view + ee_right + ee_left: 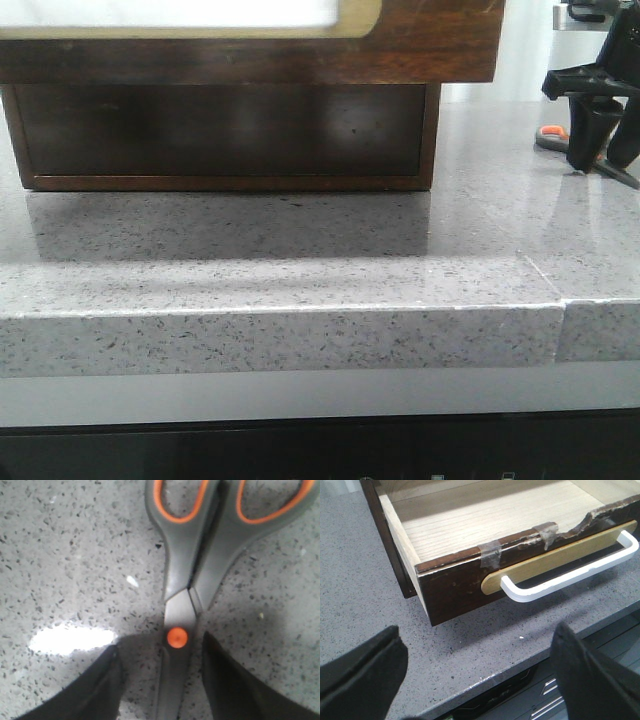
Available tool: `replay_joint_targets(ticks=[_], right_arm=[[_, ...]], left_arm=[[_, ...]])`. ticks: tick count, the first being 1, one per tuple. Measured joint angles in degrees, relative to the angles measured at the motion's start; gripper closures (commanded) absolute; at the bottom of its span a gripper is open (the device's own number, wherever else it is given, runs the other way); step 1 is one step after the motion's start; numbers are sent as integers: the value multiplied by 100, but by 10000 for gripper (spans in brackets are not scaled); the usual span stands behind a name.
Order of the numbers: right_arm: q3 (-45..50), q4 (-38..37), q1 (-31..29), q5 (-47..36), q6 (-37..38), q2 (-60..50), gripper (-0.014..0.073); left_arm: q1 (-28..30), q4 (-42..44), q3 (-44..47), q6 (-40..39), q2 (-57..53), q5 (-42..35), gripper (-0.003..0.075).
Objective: Put scissors in drawer with both arms
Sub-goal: 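Lower the right gripper over the grey-and-orange scissors and grasp them, then lift the scissors with the right gripper and carry toward the drawer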
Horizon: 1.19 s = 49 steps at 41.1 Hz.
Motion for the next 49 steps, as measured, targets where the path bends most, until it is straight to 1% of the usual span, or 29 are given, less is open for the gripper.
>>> replay_joint_targets(ticks=[1, 7, 9, 11, 32, 38, 49], right_arm=[[6, 0, 0, 0, 0, 0, 247], [-3, -21, 0, -23, 12, 14, 437], [-7, -21, -10, -35, 12, 20, 482], [-15, -21, -10, -44, 12, 20, 498], [-15, 13, -10, -70, 24, -73, 500], [-15, 17, -10, -70, 24, -477, 500], [-15, 17, -10, -140, 24, -1619, 500]], left_arm=[[0, 0, 0, 0, 0, 0, 156], [0, 0, 0, 0, 0, 0, 156], [0, 0, 0, 0, 0, 0, 156], [0, 0, 0, 0, 0, 0, 156], [0, 0, 0, 0, 0, 0, 156], [0, 0, 0, 0, 0, 0, 156], [0, 0, 0, 0, 0, 0, 156]])
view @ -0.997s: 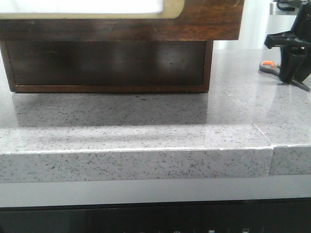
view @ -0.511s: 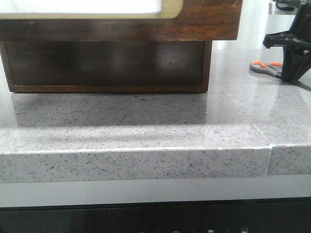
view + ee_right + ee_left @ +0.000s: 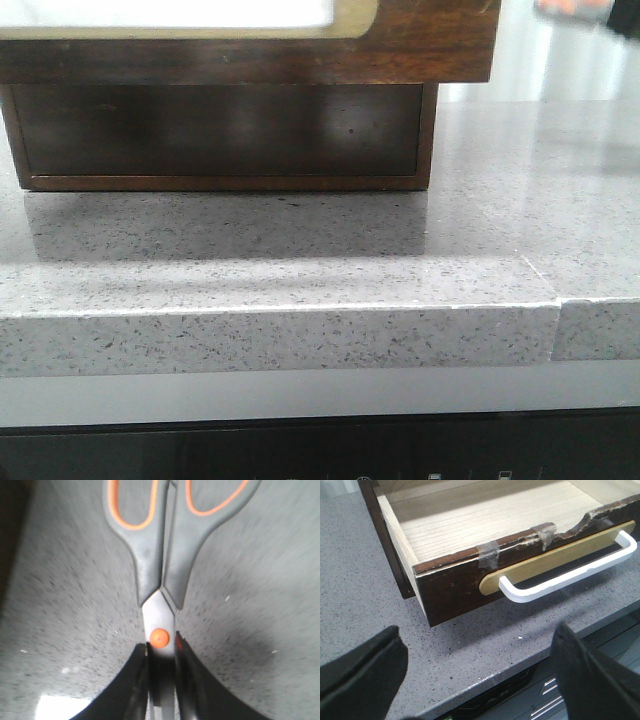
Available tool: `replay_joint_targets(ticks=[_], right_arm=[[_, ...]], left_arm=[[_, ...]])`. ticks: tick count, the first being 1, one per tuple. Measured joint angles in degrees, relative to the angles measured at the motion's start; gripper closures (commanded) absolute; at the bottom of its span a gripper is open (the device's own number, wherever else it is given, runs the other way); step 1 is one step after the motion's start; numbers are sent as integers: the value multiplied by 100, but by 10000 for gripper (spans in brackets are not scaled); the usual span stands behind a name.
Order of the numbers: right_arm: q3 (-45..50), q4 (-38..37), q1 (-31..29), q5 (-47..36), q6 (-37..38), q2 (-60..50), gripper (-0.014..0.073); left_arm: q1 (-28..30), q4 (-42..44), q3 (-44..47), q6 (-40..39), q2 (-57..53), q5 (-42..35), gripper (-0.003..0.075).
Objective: Put scissors in drawer with both arms
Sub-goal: 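Lift the scissors with the right gripper and carry toward the drawer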
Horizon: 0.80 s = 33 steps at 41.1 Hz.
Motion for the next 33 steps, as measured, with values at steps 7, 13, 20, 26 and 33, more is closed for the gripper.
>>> replay_joint_targets(ticks=[7, 13, 20, 26, 33], right_arm=[[0, 26, 0, -212, 0, -852, 500], [0, 86, 0, -350, 0, -1552, 500], [0, 374, 0, -363, -402, -2346, 500], [0, 1257, 0, -332, -1359, -2833, 500], [0, 2977, 89, 76, -3136, -3068, 500]], left_arm=[[0, 0, 0, 0, 0, 0, 156], [0, 0, 0, 0, 0, 0, 156], [0, 0, 0, 0, 0, 0, 156], [0, 0, 0, 0, 0, 0, 156], [0, 0, 0, 0, 0, 0, 156]])
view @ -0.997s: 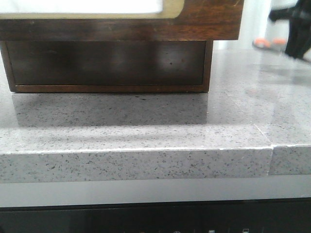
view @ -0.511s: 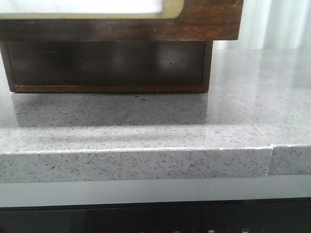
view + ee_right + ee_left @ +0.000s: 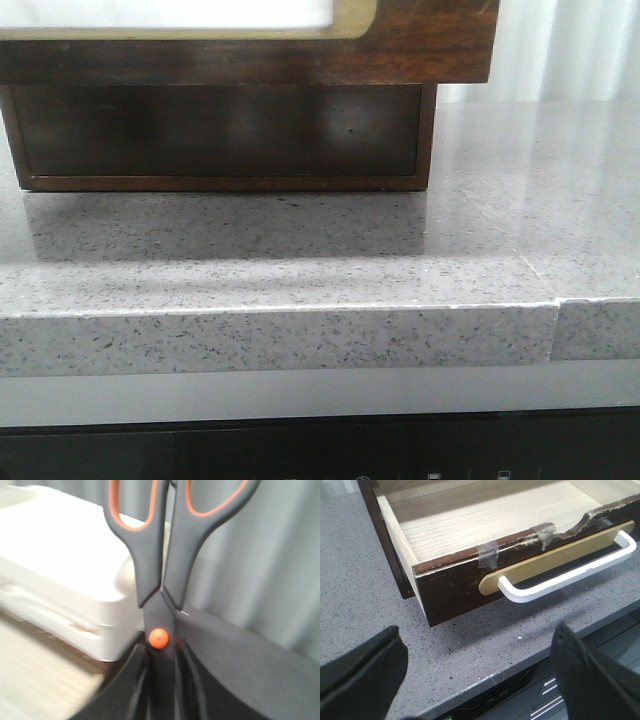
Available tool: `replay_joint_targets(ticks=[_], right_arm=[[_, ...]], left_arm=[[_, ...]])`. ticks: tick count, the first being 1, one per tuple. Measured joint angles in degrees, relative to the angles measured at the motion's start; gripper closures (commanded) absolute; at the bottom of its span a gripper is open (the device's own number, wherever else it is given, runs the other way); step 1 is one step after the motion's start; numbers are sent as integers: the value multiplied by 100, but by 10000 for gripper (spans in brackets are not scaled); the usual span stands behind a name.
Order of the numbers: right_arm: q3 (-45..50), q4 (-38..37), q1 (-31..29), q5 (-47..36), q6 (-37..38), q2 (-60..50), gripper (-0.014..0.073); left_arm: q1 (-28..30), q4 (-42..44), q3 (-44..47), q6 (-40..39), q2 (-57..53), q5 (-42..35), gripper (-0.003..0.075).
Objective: Put scissors in drawer with both arms
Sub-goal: 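Lift the scissors with the right gripper and carry toward the drawer, then lower the scissors into the open drawer and open the right gripper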
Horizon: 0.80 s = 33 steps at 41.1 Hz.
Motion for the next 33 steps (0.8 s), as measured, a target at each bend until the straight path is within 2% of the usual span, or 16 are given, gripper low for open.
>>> replay_joint_targets(ticks=[6, 11, 17, 22, 33], right_arm=[[0, 1328, 390, 669, -1616, -2, 500], [0, 1788, 901, 807, -2176, 21, 500], [0, 1828, 1567, 701, -2391, 191, 500], [0, 1584, 2042, 508, -2416, 478, 500], [0, 1079, 2768, 241, -2425, 1309, 500]], left_arm=[[0, 0, 0, 0, 0, 0, 156], [0, 0, 0, 0, 0, 0, 156], [0, 0, 0, 0, 0, 0, 156], [0, 0, 0, 0, 0, 0, 156], [0, 0, 0, 0, 0, 0, 156]])
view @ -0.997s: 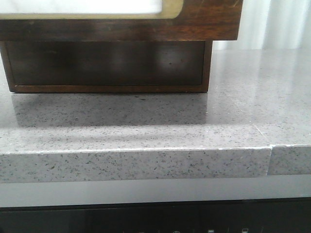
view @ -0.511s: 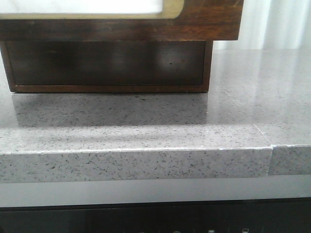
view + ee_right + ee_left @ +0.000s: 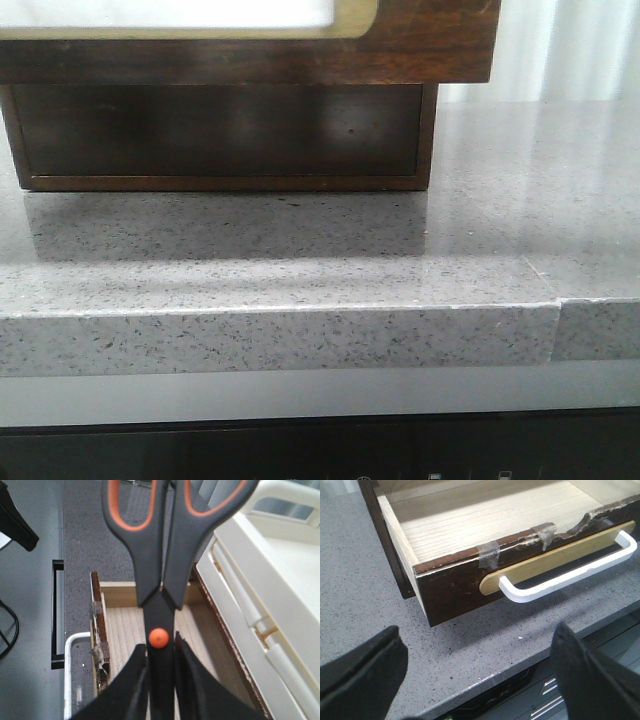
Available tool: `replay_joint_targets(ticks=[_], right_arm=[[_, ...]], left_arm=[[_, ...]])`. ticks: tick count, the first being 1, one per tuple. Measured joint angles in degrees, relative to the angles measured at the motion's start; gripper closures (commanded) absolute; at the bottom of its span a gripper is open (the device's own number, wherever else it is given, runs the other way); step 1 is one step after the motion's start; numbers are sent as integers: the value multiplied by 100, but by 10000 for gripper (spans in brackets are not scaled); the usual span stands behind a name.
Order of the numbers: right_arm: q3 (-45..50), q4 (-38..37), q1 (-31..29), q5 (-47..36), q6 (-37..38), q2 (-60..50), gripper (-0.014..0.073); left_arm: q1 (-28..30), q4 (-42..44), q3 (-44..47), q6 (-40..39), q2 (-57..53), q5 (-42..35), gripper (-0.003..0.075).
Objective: Put scissors in drawer with both arms
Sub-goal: 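Lower the scissors into the open drawer and open the right gripper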
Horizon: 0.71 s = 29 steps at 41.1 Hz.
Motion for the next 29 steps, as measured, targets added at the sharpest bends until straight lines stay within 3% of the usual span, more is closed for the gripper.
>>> replay_joint_targets(ticks=[10, 29], right_arm=[[0, -653, 298, -90, 0, 682, 500], [0, -1990, 295, -119, 385, 1392, 499]], left_arm=[[0, 0, 0, 0, 0, 0, 156], [0, 0, 0, 0, 0, 0, 156]])
